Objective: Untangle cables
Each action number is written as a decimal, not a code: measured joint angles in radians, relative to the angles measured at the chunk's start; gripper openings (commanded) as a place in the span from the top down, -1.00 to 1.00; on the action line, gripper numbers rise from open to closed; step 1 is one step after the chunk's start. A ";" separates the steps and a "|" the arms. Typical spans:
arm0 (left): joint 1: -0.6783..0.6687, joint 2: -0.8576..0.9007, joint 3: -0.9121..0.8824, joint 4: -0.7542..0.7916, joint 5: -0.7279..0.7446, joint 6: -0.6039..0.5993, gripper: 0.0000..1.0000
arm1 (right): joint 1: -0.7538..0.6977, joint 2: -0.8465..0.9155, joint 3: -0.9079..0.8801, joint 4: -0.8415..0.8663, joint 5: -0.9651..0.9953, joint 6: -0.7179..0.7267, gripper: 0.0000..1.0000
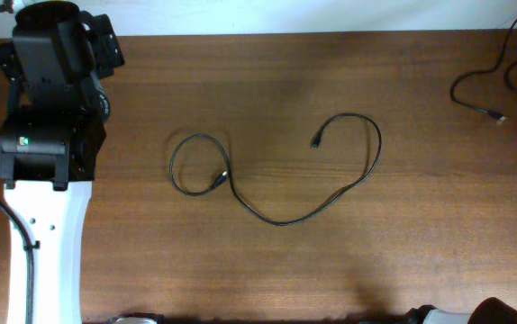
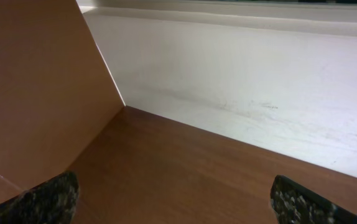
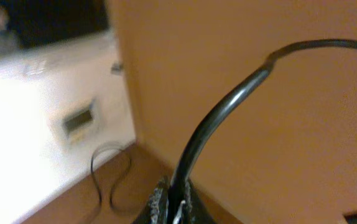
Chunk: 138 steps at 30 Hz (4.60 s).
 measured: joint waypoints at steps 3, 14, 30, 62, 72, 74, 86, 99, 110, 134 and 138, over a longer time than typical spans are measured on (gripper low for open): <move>0.000 0.000 0.000 -0.004 0.000 0.000 -0.98 | 0.000 0.047 0.002 -0.096 -0.124 -0.113 0.92; 0.000 0.000 0.000 -0.004 0.000 0.019 -0.98 | 0.000 0.122 -0.007 0.103 -0.095 -0.470 0.93; 0.000 0.000 0.000 -0.012 0.000 0.023 -0.98 | -0.206 0.237 -0.433 -0.063 -0.729 -0.341 0.92; 0.000 0.000 0.000 -0.017 0.000 0.023 -0.98 | -0.185 0.041 -0.518 0.285 -0.951 -0.025 -0.82; 0.000 0.000 0.000 -0.020 0.057 0.023 -0.98 | 0.737 0.085 -0.495 -0.029 -0.700 -0.236 -0.93; -0.001 0.000 0.000 -0.020 0.068 0.023 -0.98 | 0.892 0.143 -0.497 -0.188 -0.648 -0.375 -0.93; -0.001 0.000 0.000 -0.019 0.083 0.023 -0.98 | 1.182 0.407 -0.577 -0.567 -0.865 -0.843 -0.68; -0.001 0.000 0.000 -0.023 0.091 0.023 -0.98 | 1.338 0.407 -0.802 -0.241 -0.648 -0.826 -0.97; -0.001 0.000 0.000 -0.026 0.090 0.023 -0.98 | 1.337 0.406 -0.685 -0.151 -0.618 -0.838 -0.97; -0.001 0.000 0.000 -0.027 0.091 0.023 -0.98 | 1.336 0.494 -0.715 0.102 -0.488 -0.885 0.92; -0.001 0.000 0.000 -0.027 0.091 0.023 -0.98 | 1.324 0.494 -0.715 0.085 -0.542 -0.848 0.92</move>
